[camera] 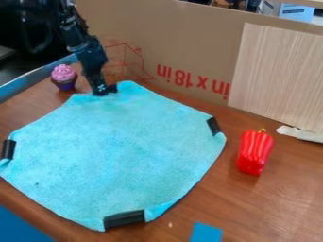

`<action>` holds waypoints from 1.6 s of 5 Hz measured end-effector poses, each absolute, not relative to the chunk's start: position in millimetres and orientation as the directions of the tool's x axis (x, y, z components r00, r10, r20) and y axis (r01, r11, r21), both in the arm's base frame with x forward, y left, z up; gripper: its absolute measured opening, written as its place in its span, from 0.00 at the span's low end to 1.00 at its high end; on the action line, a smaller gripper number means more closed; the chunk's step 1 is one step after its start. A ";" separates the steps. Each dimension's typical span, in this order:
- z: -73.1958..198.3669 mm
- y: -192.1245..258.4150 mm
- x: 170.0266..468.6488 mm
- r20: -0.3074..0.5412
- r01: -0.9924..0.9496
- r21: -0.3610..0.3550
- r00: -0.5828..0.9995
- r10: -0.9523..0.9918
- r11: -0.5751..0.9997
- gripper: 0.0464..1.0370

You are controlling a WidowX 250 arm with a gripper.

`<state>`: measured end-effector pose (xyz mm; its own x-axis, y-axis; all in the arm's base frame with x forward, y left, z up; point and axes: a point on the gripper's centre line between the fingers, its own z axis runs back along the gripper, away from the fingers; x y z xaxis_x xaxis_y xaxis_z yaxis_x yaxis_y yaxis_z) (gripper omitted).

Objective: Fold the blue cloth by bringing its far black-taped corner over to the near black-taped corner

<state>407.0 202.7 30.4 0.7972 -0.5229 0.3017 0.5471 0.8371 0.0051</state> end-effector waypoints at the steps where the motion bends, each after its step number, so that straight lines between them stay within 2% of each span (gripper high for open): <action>1: 49.9 192.4 388.8 0.347 0.566 0.025 0.768 -0.538 0.824 0.02; 2: 77.3 171.5 365.4 0.391 0.601 0.069 0.718 -0.576 0.796 0.02; 3: 93.1 147.5 340.6 0.413 0.638 0.092 0.674 -0.613 0.764 0.02; 4: 91.3 111.3 312.3 0.407 0.693 0.075 0.635 -0.657 0.717 0.01; 6: 64.4 53.0 261.1 0.332 0.753 0.056 0.605 -0.724 0.655 0.01; 8: 61.9 21.0 223.9 0.323 0.804 0.051 0.548 -0.771 0.593 0.01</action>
